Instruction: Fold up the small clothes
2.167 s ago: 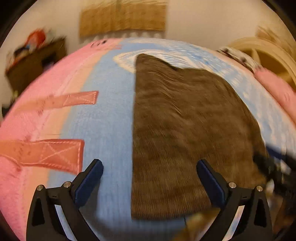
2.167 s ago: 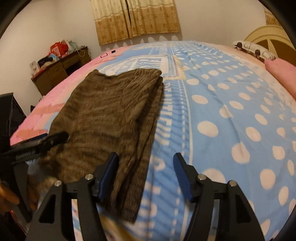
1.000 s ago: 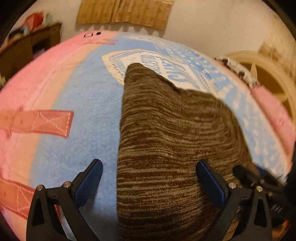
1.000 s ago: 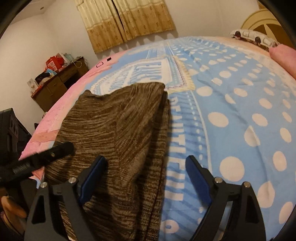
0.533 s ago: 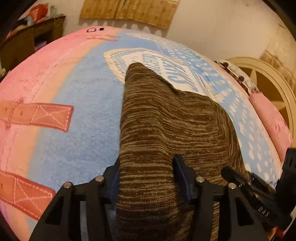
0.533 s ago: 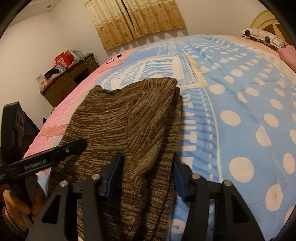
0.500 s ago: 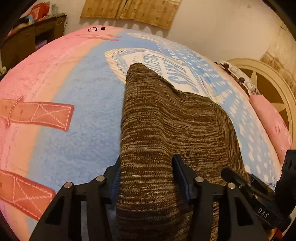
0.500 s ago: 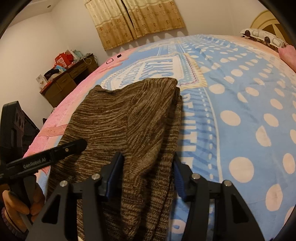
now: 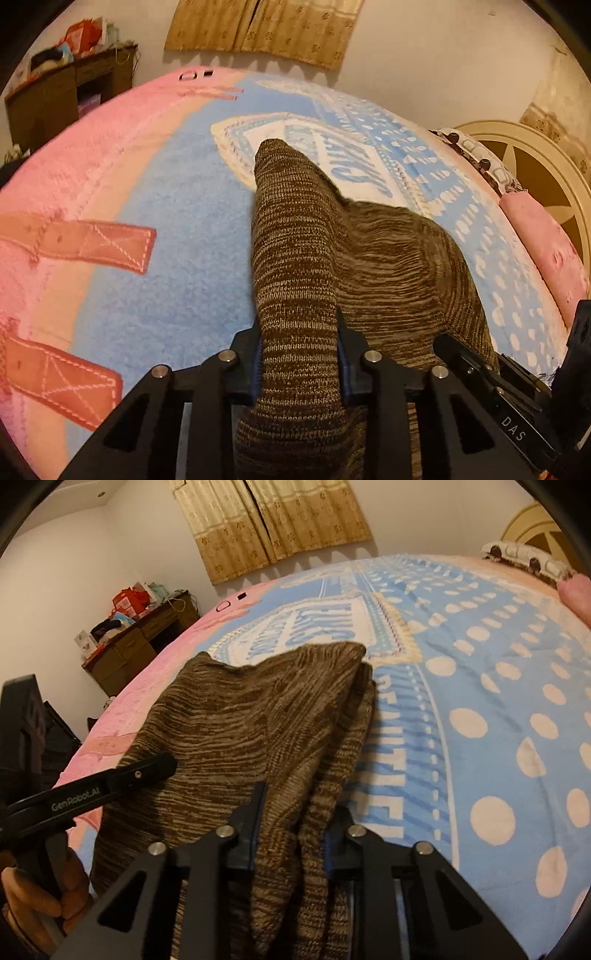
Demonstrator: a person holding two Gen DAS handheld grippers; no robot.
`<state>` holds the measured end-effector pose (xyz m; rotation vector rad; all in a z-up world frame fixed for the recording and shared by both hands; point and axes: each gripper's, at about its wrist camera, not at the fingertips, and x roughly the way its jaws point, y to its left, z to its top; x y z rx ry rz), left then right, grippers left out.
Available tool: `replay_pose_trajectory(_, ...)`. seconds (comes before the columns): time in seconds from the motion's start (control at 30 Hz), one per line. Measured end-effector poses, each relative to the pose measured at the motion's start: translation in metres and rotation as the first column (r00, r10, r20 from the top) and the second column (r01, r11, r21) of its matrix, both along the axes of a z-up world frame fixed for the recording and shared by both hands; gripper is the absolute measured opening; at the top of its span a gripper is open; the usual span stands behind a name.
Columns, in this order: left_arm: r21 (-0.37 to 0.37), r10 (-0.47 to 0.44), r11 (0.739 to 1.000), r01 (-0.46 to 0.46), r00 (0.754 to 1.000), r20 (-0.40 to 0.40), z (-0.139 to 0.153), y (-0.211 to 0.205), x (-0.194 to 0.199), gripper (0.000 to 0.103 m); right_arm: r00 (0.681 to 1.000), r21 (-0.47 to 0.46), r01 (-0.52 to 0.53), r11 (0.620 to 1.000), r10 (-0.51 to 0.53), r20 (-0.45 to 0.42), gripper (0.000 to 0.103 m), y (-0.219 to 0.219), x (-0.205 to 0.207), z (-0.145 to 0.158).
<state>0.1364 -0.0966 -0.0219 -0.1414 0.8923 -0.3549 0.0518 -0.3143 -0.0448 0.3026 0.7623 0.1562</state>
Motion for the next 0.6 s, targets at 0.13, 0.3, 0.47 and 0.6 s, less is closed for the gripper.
replay_pose_trajectory(0.13, 0.013, -0.008, 1.000, 0.007, 1.000, 0.030, 0.011, 0.005, -0.012, 0.029, 0.999, 0.003, 0.029, 1.000, -0.029, 0.040, 0.024, 0.009, -0.011, 0.014)
replay_pose_trajectory(0.3, 0.028, 0.011, 1.000, -0.011, 0.999, 0.031, 0.019, 0.017, -0.024, 0.029, 0.996, -0.044, 0.023, 0.999, -0.019, 0.091, 0.024, 0.032, -0.029, 0.033)
replay_pose_trajectory(0.47, 0.046, 0.022, 0.999, -0.023, 0.999, 0.038, 0.026, 0.032, -0.041, 0.029, 0.995, -0.049, 0.009, 0.999, -0.004, 0.104, 0.024, 0.050, -0.041, 0.039)
replay_pose_trajectory(0.6, 0.053, 0.022, 0.998, -0.025, 0.998, 0.058, 0.032, 0.044, -0.053, 0.029, 0.994, -0.047, -0.004, 0.999, 0.009, 0.111, 0.024, 0.063, -0.049, 0.042)
